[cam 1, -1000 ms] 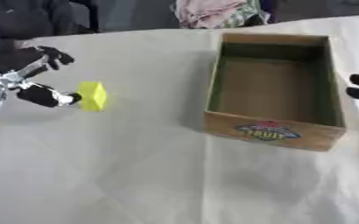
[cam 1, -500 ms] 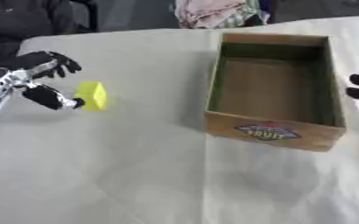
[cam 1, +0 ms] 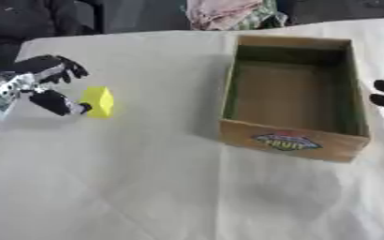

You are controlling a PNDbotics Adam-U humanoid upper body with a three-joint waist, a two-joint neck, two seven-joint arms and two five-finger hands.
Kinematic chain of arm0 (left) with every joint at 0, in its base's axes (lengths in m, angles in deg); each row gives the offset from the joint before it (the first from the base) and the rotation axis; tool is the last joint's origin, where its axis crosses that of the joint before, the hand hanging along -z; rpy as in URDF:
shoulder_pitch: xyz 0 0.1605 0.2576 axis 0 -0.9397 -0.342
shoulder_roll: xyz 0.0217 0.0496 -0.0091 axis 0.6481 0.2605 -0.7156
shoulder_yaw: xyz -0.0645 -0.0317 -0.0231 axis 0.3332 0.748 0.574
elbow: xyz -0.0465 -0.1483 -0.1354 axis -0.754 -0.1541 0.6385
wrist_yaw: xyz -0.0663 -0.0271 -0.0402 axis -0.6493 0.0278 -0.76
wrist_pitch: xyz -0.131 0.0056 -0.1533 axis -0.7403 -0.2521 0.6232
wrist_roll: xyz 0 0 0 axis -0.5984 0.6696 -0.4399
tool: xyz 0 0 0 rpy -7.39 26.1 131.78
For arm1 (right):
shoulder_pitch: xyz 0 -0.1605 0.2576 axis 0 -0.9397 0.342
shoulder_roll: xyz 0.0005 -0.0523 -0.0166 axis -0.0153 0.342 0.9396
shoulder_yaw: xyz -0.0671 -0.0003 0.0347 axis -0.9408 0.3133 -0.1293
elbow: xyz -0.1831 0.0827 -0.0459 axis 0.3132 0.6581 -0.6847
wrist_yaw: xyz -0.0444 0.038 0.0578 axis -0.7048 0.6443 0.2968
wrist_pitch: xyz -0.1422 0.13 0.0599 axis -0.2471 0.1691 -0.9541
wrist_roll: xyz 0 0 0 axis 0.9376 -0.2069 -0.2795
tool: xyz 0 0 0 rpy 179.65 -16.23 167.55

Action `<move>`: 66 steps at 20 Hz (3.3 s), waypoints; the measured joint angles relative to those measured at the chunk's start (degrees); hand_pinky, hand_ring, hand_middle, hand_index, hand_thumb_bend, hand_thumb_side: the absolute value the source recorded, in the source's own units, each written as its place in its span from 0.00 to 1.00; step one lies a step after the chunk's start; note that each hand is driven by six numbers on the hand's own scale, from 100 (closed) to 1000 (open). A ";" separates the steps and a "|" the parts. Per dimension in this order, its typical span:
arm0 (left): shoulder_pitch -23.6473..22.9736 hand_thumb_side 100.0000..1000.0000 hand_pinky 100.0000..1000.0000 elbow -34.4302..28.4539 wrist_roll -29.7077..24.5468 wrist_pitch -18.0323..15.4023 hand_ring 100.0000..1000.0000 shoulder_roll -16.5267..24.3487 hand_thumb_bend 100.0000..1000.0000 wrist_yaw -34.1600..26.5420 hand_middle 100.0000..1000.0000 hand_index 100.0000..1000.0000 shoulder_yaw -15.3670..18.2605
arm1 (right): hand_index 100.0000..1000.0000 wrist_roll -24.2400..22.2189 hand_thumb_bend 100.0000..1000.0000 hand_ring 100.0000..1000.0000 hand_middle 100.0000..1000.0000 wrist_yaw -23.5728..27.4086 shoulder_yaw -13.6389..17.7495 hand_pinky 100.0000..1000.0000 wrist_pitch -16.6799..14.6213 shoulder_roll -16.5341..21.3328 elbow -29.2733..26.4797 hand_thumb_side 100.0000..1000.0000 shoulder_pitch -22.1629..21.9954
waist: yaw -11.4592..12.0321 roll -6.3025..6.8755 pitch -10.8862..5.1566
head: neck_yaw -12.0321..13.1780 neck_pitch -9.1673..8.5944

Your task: Pick up objects on the table and place them in the box.

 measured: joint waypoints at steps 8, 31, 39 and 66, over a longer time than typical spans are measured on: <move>1.69 0.23 0.70 3.22 0.88 -1.06 0.72 -2.52 0.33 1.86 0.74 0.86 -0.73 | 0.76 -0.08 0.00 0.84 0.55 -0.03 -0.18 0.82 0.02 -0.29 0.00 0.41 -0.13 | -0.26 -0.31 0.03 | 0.02 -0.01; 6.32 0.21 0.52 -4.06 7.04 -1.26 0.42 -5.53 0.09 0.74 0.38 0.58 -1.45 | 0.76 -0.53 0.00 0.85 0.55 -0.16 -0.38 0.82 -0.30 -0.49 0.00 0.41 -0.43 | -0.11 -0.99 0.06 | -0.01 -0.17; 21.08 0.24 0.52 -8.22 5.11 -2.66 0.43 -13.36 0.11 3.45 0.39 0.59 -8.19 | 0.76 -1.35 0.00 0.84 0.55 -0.04 -1.37 0.82 -0.43 -0.82 0.00 0.41 -0.53 | -1.05 -2.01 -0.47 | 0.68 -0.12; 25.70 0.69 0.72 -3.13 11.38 -9.64 0.72 -30.02 0.90 17.12 0.77 0.88 -15.99 | 0.76 -4.63 0.00 0.84 0.55 1.92 -3.74 0.82 -0.11 -1.82 0.00 0.41 0.58 | -3.88 -1.74 -0.12 | 2.16 -0.48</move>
